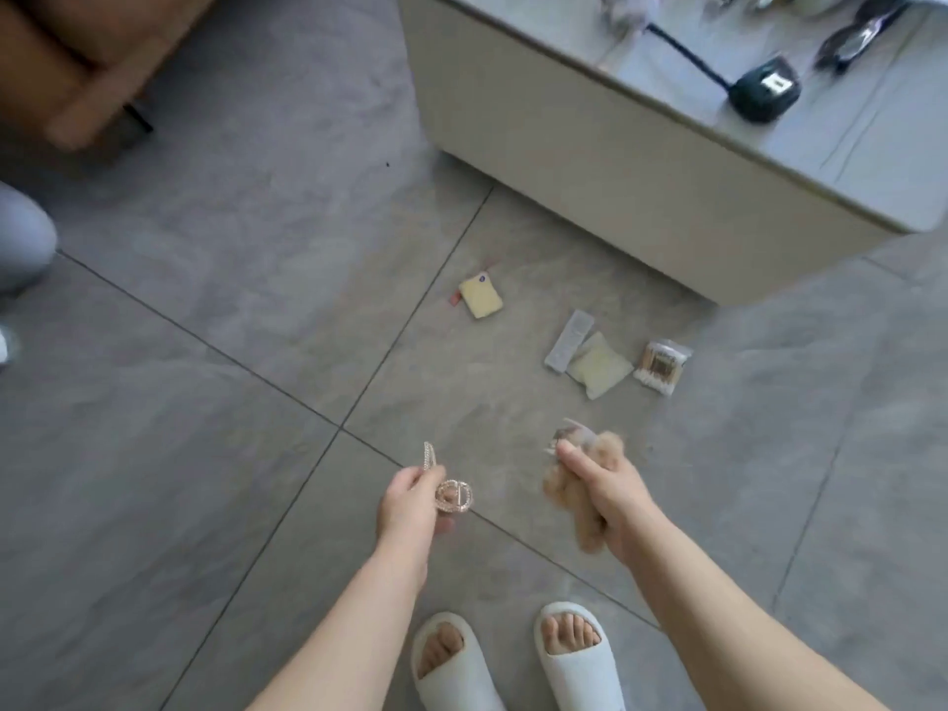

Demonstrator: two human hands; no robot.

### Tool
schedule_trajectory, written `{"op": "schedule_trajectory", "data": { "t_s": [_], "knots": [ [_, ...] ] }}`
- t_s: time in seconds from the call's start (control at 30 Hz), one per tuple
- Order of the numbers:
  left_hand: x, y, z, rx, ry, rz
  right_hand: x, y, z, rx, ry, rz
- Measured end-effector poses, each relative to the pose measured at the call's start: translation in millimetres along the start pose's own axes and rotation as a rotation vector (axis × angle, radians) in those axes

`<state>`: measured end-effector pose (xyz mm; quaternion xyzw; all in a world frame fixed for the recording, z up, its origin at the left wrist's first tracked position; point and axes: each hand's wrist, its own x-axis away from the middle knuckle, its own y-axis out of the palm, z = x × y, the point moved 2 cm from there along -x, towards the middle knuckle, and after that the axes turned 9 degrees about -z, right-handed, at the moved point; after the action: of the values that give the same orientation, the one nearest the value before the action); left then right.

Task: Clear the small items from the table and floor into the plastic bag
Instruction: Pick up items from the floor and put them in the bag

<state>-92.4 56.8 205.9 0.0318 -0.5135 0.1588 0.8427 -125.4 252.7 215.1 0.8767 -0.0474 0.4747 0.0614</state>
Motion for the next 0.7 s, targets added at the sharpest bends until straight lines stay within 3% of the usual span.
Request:
{"op": "schedule_trajectory", "data": {
  "t_s": [0.17, 0.37, 0.5, 0.7],
  "knots": [
    [92.5, -21.5, 67.2, 0.070, 0.016, -0.032, 89.2, 35.6, -80.5, -0.040, -0.114, -0.183],
    [208.8, -63.3, 146.6, 0.228, 0.060, -0.045, 203.0, 80.5, -163.7, -0.083, -0.158, -0.258],
    [274.8, -96.5, 189.6, 0.297, 0.084, -0.080, 263.9, 107.3, -209.4, -0.001, -0.243, -0.393],
    [339.0, -135.6, 255.1, 0.340, 0.188, -0.130, 325.5, 141.8, -267.6, 0.053, -0.277, -0.368]
  ]
}}
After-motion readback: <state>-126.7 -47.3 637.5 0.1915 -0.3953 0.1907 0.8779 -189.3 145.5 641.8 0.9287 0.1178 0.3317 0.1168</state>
